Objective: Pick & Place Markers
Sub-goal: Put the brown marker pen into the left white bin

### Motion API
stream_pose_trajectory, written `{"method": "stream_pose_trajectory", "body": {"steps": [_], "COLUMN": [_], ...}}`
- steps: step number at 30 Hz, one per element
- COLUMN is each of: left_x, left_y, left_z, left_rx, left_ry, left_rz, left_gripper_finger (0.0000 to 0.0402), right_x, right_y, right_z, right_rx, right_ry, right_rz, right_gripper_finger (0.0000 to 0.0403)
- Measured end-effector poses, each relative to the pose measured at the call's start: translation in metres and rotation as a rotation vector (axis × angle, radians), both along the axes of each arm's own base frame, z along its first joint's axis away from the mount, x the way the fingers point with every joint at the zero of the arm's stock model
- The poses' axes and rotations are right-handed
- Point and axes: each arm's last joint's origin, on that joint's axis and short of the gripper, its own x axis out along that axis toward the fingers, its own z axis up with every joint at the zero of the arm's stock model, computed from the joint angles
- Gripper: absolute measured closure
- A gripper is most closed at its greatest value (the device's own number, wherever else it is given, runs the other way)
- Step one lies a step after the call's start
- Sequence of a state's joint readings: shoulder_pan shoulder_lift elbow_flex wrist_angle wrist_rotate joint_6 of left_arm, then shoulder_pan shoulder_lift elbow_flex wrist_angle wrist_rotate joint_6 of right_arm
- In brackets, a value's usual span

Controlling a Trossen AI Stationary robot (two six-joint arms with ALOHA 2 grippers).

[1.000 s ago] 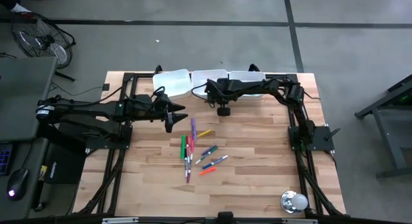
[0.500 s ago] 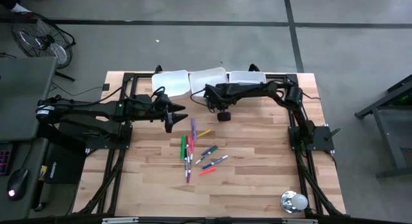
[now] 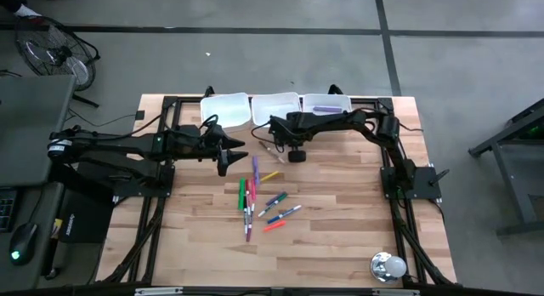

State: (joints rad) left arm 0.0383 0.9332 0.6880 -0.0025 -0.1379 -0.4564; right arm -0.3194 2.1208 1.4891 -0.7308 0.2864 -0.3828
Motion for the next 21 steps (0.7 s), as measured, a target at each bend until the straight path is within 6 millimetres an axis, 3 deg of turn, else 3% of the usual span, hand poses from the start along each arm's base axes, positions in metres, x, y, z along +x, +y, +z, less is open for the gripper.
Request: {"method": "stream_pose_trajectory", "body": {"steps": [8, 14, 18, 21], "left_x": [0.0, -0.001, -0.002, -0.006], "left_y": [-0.001, -0.001, -0.002, -0.002], "left_z": [0.0, -0.003, -0.008, -0.01], "left_rx": [-0.004, -0.008, -0.012, -0.014], "left_ry": [0.001, 0.036, 0.085, 0.117], "left_rz": [-0.034, -0.05, -0.053, -0.053], "left_gripper_finger": [0.0182, 0.0182, 0.0182, 0.0182], "right_x": [0.001, 0.002, 0.005, 0.009], "right_y": [0.024, 0.051, 0.067, 0.078], "right_z": [0.005, 0.04, 0.064, 0.066], "right_rx": [0.014, 0.028, 0.175, 0.292], "right_ry": [0.027, -0.107, -0.279, -0.333], "right_rz": [0.011, -0.052, -0.166, -0.225], "right_gripper_finger": [0.0403, 0.0403, 0.0401, 0.0387]}}
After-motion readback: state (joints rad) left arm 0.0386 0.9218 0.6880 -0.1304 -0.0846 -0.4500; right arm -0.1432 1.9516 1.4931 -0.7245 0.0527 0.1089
